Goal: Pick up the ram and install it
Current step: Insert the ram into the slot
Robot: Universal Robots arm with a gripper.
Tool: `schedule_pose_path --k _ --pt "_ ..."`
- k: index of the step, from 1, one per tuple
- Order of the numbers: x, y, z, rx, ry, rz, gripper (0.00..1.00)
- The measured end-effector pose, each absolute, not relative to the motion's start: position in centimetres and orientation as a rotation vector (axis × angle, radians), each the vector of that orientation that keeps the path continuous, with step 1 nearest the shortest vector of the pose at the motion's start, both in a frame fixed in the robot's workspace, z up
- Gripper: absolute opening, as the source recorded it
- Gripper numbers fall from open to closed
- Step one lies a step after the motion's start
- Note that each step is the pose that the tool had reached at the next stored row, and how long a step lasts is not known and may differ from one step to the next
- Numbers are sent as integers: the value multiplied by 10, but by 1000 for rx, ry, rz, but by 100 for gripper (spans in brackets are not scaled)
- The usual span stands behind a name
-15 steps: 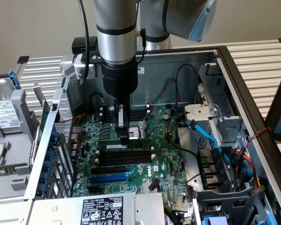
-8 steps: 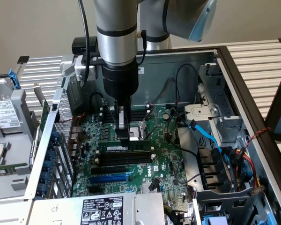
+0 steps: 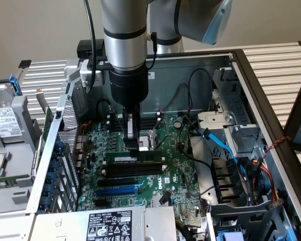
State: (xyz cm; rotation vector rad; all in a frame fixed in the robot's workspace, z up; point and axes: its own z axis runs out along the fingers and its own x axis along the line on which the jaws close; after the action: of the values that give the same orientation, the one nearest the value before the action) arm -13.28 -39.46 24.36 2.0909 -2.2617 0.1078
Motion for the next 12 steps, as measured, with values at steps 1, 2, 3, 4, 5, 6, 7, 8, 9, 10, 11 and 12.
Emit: schedule_pose_path --k 1,2,3,4,5,6,7,8,9,10,11,12 --pt "-133 -395 243 2092 -2263 110 12" --pt "-133 -395 242 2093 -2264 112 12" --pt "-133 -395 241 2093 -2265 114 12" --pt "-133 -395 241 2094 -2266 118 12" --pt "-133 -395 241 2095 -2267 119 12" --pt "-133 -395 241 2095 -2267 119 12" --pt "-133 -395 241 2095 -2267 119 12" --pt "-133 -395 241 2095 -2267 119 12" --pt "-133 -395 241 2095 -2267 119 12" --pt "-133 -395 241 2095 -2268 120 12" --pt "-134 -395 241 2095 -2268 120 12" --pt "-134 -395 241 2096 -2268 120 12"
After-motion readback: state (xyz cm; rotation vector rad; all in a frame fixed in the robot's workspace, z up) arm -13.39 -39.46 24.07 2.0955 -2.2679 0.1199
